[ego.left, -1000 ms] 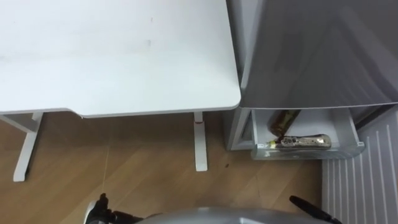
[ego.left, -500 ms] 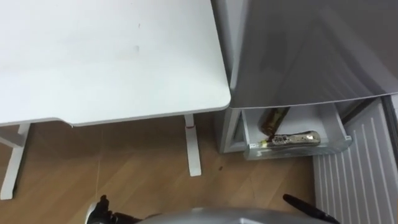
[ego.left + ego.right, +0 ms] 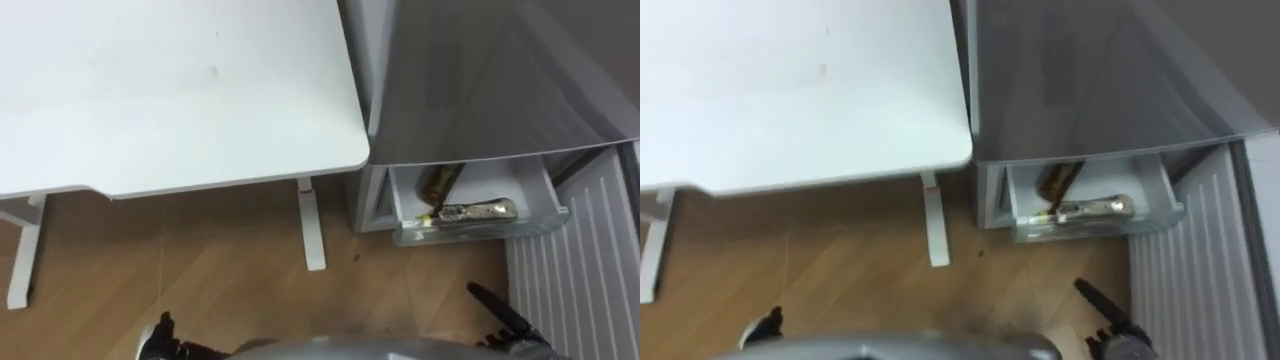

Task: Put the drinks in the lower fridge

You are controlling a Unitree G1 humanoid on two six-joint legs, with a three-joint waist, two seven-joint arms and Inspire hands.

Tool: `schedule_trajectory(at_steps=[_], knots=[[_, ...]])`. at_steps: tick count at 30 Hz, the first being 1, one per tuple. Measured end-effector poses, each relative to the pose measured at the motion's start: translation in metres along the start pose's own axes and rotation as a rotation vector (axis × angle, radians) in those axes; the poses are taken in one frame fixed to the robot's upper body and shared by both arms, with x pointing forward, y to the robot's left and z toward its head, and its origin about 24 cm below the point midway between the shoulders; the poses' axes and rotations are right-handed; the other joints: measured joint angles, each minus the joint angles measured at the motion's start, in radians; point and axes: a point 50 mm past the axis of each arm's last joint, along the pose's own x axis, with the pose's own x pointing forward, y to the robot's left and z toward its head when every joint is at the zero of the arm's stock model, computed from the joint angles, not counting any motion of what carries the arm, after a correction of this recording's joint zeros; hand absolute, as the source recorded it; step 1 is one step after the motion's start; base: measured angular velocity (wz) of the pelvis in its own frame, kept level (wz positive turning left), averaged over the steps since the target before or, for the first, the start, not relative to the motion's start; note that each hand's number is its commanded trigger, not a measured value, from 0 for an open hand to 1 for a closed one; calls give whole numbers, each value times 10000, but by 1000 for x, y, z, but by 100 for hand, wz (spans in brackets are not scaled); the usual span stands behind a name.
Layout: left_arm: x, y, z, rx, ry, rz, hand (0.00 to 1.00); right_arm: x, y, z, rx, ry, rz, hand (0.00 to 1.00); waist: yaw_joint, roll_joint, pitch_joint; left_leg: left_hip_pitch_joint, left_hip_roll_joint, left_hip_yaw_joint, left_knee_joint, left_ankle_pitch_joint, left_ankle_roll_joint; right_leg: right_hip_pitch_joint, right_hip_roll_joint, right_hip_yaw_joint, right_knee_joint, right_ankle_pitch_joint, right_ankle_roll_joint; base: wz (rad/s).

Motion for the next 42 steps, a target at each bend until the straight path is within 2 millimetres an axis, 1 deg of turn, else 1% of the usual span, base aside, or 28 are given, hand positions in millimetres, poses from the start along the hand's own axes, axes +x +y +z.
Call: schedule_trajectory(at_steps=[1, 2, 3, 4, 5, 6, 8, 9, 10, 12, 14, 15, 16, 17, 19, 21, 24, 25, 26, 27, 28, 30, 31, 33, 36, 38, 40, 42], knots=[[1, -1, 5, -4, -96, -24, 0, 0, 7, 2, 300, -34, 174, 0, 25, -12, 26, -183, 2, -25, 92, 4, 6, -170, -6, -5, 79, 0, 0, 0], [4, -2, 15, 67, -265, -96, 0, 1, 20, 5, 844, -90, 491, 0, 84, -19, 77, -521, 5, -54, 247, 28, 49, -509, -15, -6, 233, 1, -3, 4], [6, -3, 25, 132, -427, -143, 0, 0, 32, 8, 1328, -176, 775, 0, 185, -9, 142, -916, 4, -186, 487, 22, 78, -849, -13, -13, 374, 3, -11, 7], [7, -3, 29, 155, -546, -145, 0, 0, 36, 10, 1575, -212, 886, 0, 230, 8, 153, -1148, 11, -237, 643, 3, 108, -1049, -11, -27, 428, -8, -18, 10], [8, -4, 38, 218, -787, -197, 0, 0, 46, 14, 1975, -283, 1103, 0, 244, 57, 167, -1631, 24, -308, 976, -29, 155, -1476, -18, -53, 680, -29, -13, 10], [8, -6, 46, 102, -1005, -273, 0, -1, 58, 19, 2338, -336, 1390, 0, 266, 135, 198, -2128, 26, -361, 1284, -53, 196, -1941, -39, -65, 963, -38, -1, 7], [9, -6, 55, -28, -1237, -326, 0, -3, 73, 23, 2683, -419, 1760, 0, 295, 217, 250, -2812, 1, -433, 1672, -78, 247, -2640, -89, -49, 1413, -49, 17, -2], [10, -4, 59, -46, -1302, -310, 0, -4, 79, 25, 3010, -390, 1895, 0, 440, 233, 269, -3187, -70, -495, 1857, -79, 302, -3083, -169, -44, 1781, -88, 27, -6], [11, -4, 61, -53, -1322, -295, 0, -4, 80, 26, 3172, -387, 1930, 0, 476, 230, 277, -3349, -96, -493, 1920, -73, 329, -3288, -207, -38, 1950, -113, 35, 0], [12, 0, 69, -251, -1444, -211, 0, -5, 89, 31, 3762, -392, 2162, 0, 602, 158, 328, -4165, -241, -493, 2407, -81, 424, -4287, -380, 65, 2827, -355, 74, 7], [12, 2, 74, -54, -1597, -167, 0, -8, 99, 39, 4046, -479, 2474, 0, 702, 136, 356, -4901, -257, -492, 2891, -154, 469, -5071, -444, 100, 3467, -501, 69, 7], [12, 4, 77, 18, -1704, -45, 0, -10, 107, 44, 4268, -574, 2764, 0, 741, 122, 370, -5403, -254, -539, 3232, -187, 479, -5567, -468, 95, 3831, -558, 46, 6], [13, 5, 79, 49, -1752, 10, 0, -11, 111, 47, 4330, -657, 2909, 0, 760, 119, 372, -5664, -256, -573, 3405, -209, 482, -5826, -481, 85, 4016, -591, 37, 14], [13, 8, 83, 61, -1880, 119, 0, -13, 117, 55, 4348, -845, 3164, 0, 771, 128, 384, -6170, -261, -683, 3787, -256, 485, -6270, -494, 46, 4366, -667, 29, 17], [13, 12, 85, 70, -1992, 427, 0, -15, 122, 66, 4582, -1052, 3382, 0, 814, 71, 422, -6771, -265, -776, 4338, -372, 487, -6828, -525, 34, 4924, -847, 33, 14], [13, 16, 85, 114, -2018, 750, 0, -19, 126, 84, 5024, -1447, 3707, 0, 1010, -20, 449, -7639, -244, -844, 5251, -669, 464, -7693, -546, 76, 5806, -1103, 56, 2], [13, 18, 83, 470, -1978, 1046, 0, -24, 131, 103, 5080, -1927, 3936, 0, 1117, -34, 457, -8533, -208, -925, 6274, -992, 496, -8522, -567, 93, 6779, -1394, 65, 1], [13, 18, 82, 563, -1939, 1133, 0, -27, 134, 112, 5076, -2130, 4090, 0, 1091, -38, 454, -8951, -214, -937, 6731, -1121, 524, -8935, -629, 92, 7229, -1530, 46, 9], [13, 18, 83, 671, -1933, 1165, 0, -31, 139, 121, 5074, -2334, 4319, 0, 1084, -54, 453, -9372, -243, -926, 7195, -1259, 567, -9371, -710, 124, 7760, -1713, 78, 8], [13, 18, 83, 675, -1931, 1182, 0, -32, 141, 125, 5070, -2434, 4442, 0, 1085, -70, 452, -9590, -243, -919, 7441, -1335, 577, -9601, -717, 162, 8017, -1803, 109, 6], [13, 19, 82, 707, -1900, 1228, 0, -36, 145, 132, 5054, -2605, 4700, 0, 1090, -89, 447, -9959, -245, -902, 7920, -1487, 607, -9990, -786, 186, 8515, -1977, 117, 0], [13, 20, 81, 993, -1873, 1290, 0, -42, 153, 140, 5120, -2793, 5261, 0, 1099, -124, 440, -10578, -225, -880, 8815, -1811, 631, -10632, -852, 269, 9435, -2287, 69, 0], [13, 21, 81, 1100, -1879, 1293, 0, -44, 156, 141, 5122, -2825, 5419, 0, 1093, -140, 436, -10713, -222, -877, 9021, -1885, 632, -10788, -852, 311, 9659, -2361, 62, 0], [12, 21, 83, 1070, -1937, 1289, 0, -52, 169, 146, 5047, -3036, 5998, 0, 1050, -181, 436, -11143, -219, -883, 9770, -2165, 636, -11261, -844, 457, 10472, -2677, 98, 2], [11, 23, 85, 800, -2114, 1286, 0, -58, 181, 148, 4889, -3118, 6529, 0, 1064, -278, 403, -11597, -218, -974, 10429, -2362, 592, -11676, -864, 458, 11153, -2954, 70, 7], [11, 23, 85, 642, -2091, 1221, 0, -62, 187, 149, 4904, -3139, 6893, 0, 1076, -324, 404, -11793, -215, -1016, 10718, -2442, 552, -11829, -867, 409, 11440, -3051, 2, 6], [10, 22, 79, 583, -1963, 1126, 0, -62, 188, 149, 4821, -3119, 6883, 0, 1075, -403, 408, -11863, -214, -1037, 10947, -2533, 530, -11904, -880, 407, 11697, -3173, -14, 4], [10, 20, 73, 480, -1843, 881, 0, -62, 188, 148, 4709, -3127, 6891, 0, 1056, -415, 408, -11965, -198, -1089, 11251, -2645, 502, -11984, -883, 396, 11979, -3310, -7, 0]])
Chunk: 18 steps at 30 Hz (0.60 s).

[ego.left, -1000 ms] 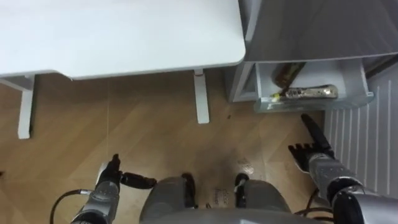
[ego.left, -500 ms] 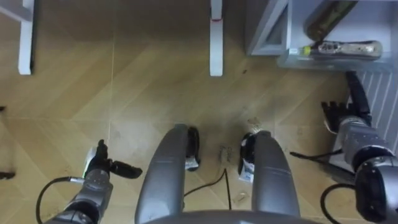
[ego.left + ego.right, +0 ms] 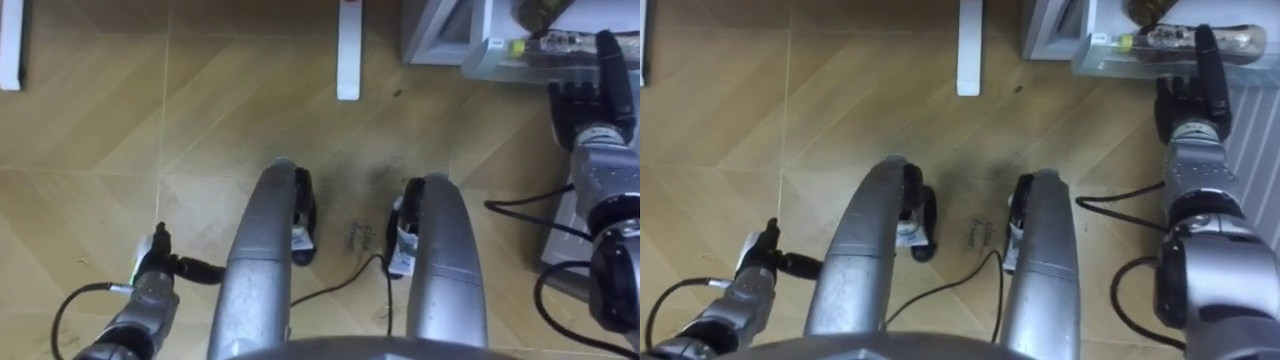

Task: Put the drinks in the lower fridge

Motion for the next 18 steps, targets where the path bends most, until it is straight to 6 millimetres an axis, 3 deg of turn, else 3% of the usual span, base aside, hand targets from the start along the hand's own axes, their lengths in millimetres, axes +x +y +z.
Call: schedule_trajectory(at_steps=[9, 10, 18], knots=[[-2, 15, -12, -87, 183, -157, 0, 0, 3, 3, -404, -48, 110, 0, 37, -89, 13, -351, -42, -74, 587, -89, 48, -337, -171, 7, 634, -191, -78, 2], [-4, 18, -17, -17, 217, -112, 0, 1, 4, 2, -552, -8, 163, 0, 39, -176, 11, -370, -37, 7, 596, -110, 88, -426, -198, 96, 690, -190, -76, 0], [-16, 17, -43, 40, 509, -355, 0, 1, 7, 10, -968, -95, -17, 0, 28, -245, 13, -485, -190, 45, 763, -118, 108, -558, -622, 70, 986, -278, -120, 6]])
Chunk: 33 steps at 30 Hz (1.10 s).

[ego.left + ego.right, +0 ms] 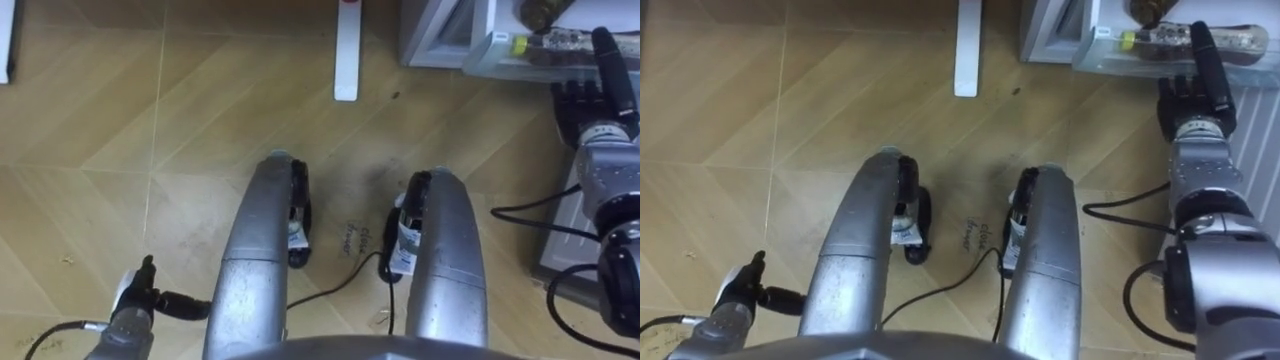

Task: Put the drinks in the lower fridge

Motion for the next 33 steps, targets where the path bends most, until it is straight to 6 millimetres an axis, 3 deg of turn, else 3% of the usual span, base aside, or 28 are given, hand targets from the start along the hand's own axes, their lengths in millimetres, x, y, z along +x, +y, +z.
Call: schedule_trajectory(at_steps=[6, 15, 19, 23, 26, 33], knots=[[-8, 1, -12, 56, -41, -145, 0, 0, 14, 0, -265, 99, -353, 0, 72, -97, 7, -2, -18, 14, 5, 14, -27, -93, -222, -6, 112, -15, -27, -1], [-15, 2, -24, 201, 45, -194, 0, -1, 35, 1, -349, 93, -511, 0, 186, -122, 8, 16, -15, -86, 8, 102, -195, -123, -236, -93, 216, -57, -132, 1], [-19, 5, -27, 226, -24, -168, 0, 0, 64, 4, -203, -62, 43, 0, 288, -124, 8, 13, -2, -184, -1, 127, -319, -116, -241, -202, 293, -138, -288, 5], [-25, 9, -35, 117, 24, -77, 0, -6, 97, 11, -267, -280, 1014, 0, 296, -126, 5, 99, -15, -407, -29, 130, -543, 143, -388, -565, 292, -330, -545, 11], [-25, 15, -36, 182, 10, 40, 0, -10, 123, 12, -287, -521, 1860, 0, 289, -127, 5, 233, -19, -638, -22, 74, -669, 445, -399, -843, 279, -491, -601, 13], [-27, 19, -38, 263, 20, 85, 0, -10, 121, 8, -921, -599, 1713, 0, 383, -93, 6, 514, -12, -842, -55, -40, -903, 800, -398, -1109, 232, -653, -903, 0]])
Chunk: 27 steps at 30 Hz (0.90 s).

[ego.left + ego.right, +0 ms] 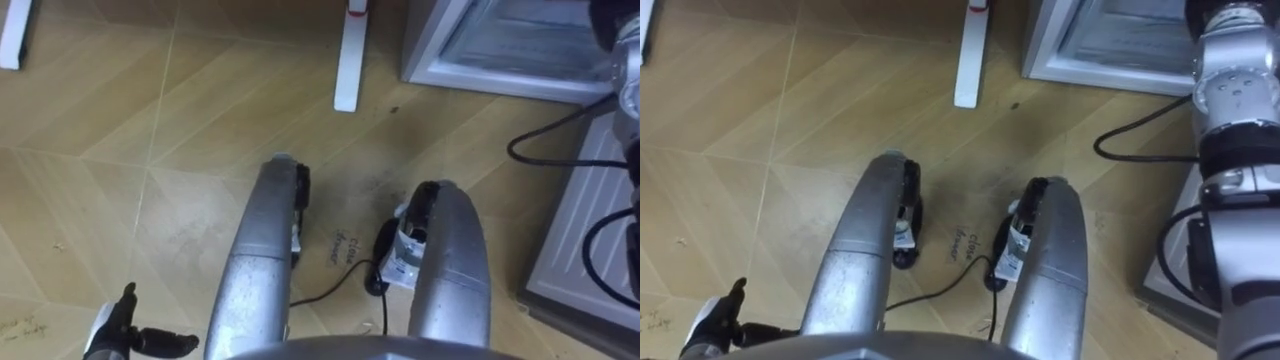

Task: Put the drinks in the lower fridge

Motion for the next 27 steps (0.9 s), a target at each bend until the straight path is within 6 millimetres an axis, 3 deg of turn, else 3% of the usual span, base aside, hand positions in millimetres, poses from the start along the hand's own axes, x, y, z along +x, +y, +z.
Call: schedule_trajectory(at_steps=[2, 14, 19, 23, 27], knots=[[0, 0, 0, 0, -1, -22, 0, 0, 0, 0, -23, -4, 5, 0, 29, 3, -1, 19, -1, -8, -49, 14, -32, 3, -3, -6, 0, -42, -84, 0], [-4, -1, -3, -73, -28, -54, 0, 0, 0, 2, 0, -224, -111, 0, 151, 12, -6, 62, -65, -23, -379, 154, -143, 3, -200, -78, -153, -24, -103, 2], [-6, -2, -6, -35, 58, -260, 0, 0, -7, 0, -95, -177, -268, 0, 249, 133, 36, 402, -35, -111, -734, 219, -200, 396, -157, -286, -568, 87, -149, -3], [-6, -3, -6, -23, 64, -570, 0, 3, -35, 1, -603, -258, -553, 0, 493, 227, 37, 1079, -10, -309, -1633, 467, -243, 1207, 16, -590, -1607, 420, -97, 1], [-4, -3, -11, 13, 336, -713, 0, 3, -65, 4, -1704, -254, -811, 0, 548, 275, 52, 1782, -43, -474, -2541, 747, -282, 2120, -1, -983, -2604, 644, 13, 13]])
